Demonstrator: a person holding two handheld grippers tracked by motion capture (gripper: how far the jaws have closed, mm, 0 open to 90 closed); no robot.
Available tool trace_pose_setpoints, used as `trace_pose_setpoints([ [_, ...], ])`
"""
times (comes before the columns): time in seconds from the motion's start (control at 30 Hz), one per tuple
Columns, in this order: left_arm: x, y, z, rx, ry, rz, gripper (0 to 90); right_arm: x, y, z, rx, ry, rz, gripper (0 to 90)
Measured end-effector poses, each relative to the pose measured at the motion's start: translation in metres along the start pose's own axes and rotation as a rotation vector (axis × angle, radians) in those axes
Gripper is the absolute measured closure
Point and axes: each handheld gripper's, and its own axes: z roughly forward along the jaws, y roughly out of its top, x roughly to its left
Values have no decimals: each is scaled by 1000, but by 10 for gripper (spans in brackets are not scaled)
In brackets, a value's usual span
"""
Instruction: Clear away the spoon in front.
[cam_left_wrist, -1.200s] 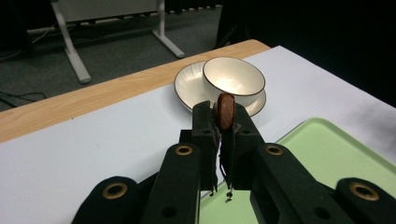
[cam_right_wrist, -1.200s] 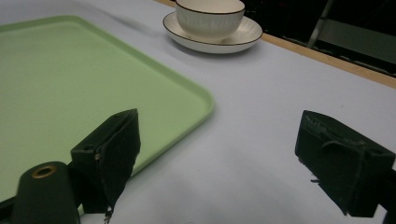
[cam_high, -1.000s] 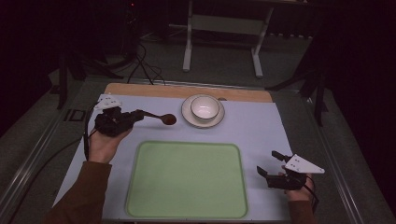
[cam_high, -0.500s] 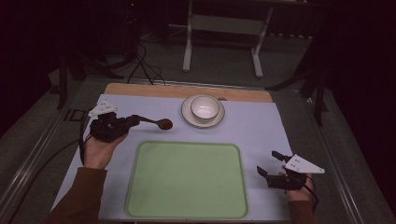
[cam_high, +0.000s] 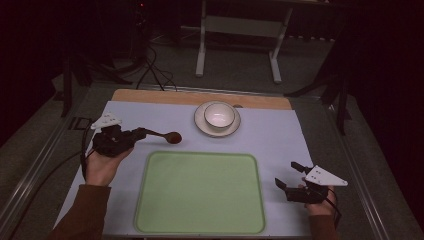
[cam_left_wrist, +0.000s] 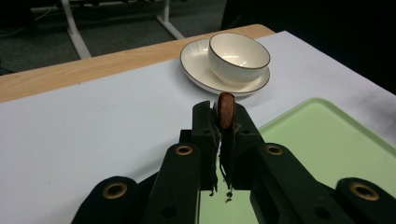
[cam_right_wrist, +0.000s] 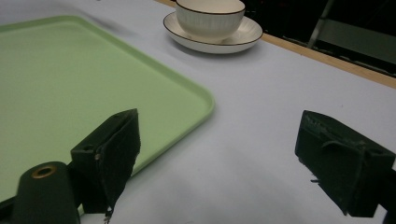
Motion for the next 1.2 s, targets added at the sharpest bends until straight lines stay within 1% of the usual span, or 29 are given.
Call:
trace_pose_setpoints([
  [0.23, 3, -10, -8, 7, 3, -20, 840, 0, 0, 0, 1, 0, 0, 139],
  [0.4, 5, -15, -13, 4, 8, -26, 839, 0, 0, 0, 1, 0, -2, 140],
  [0.47, 7, -19, -15, 10, 12, -37, 840, 0, 0, 0, 1, 0, -1, 140],
  [0.6, 8, -22, -18, 20, 15, -38, 840, 0, 0, 0, 2, 0, -2, 140],
  [0.77, 10, -32, -23, 33, 29, -54, 839, 0, 0, 0, 2, 0, -1, 140],
  [0.8, 10, -32, -23, 33, 29, -54, 839, 0, 0, 0, 2, 0, -1, 140],
  [0.83, 12, -36, -24, 38, 34, -63, 839, 0, 0, 0, 3, -1, -1, 140],
  [0.93, 13, -42, -25, 49, 40, -73, 839, 0, 0, 0, 3, -1, -3, 140],
  [1.03, 15, -47, -26, 72, 49, -87, 839, 0, 0, 0, 6, -1, 1, 140],
  [1.13, 16, -51, -25, 93, 65, -88, 840, 0, 0, 1, 6, 1, 0, 140],
  [1.2, 17, -53, -24, 98, 68, -104, 840, 0, 0, 1, 6, 0, -1, 140],
])
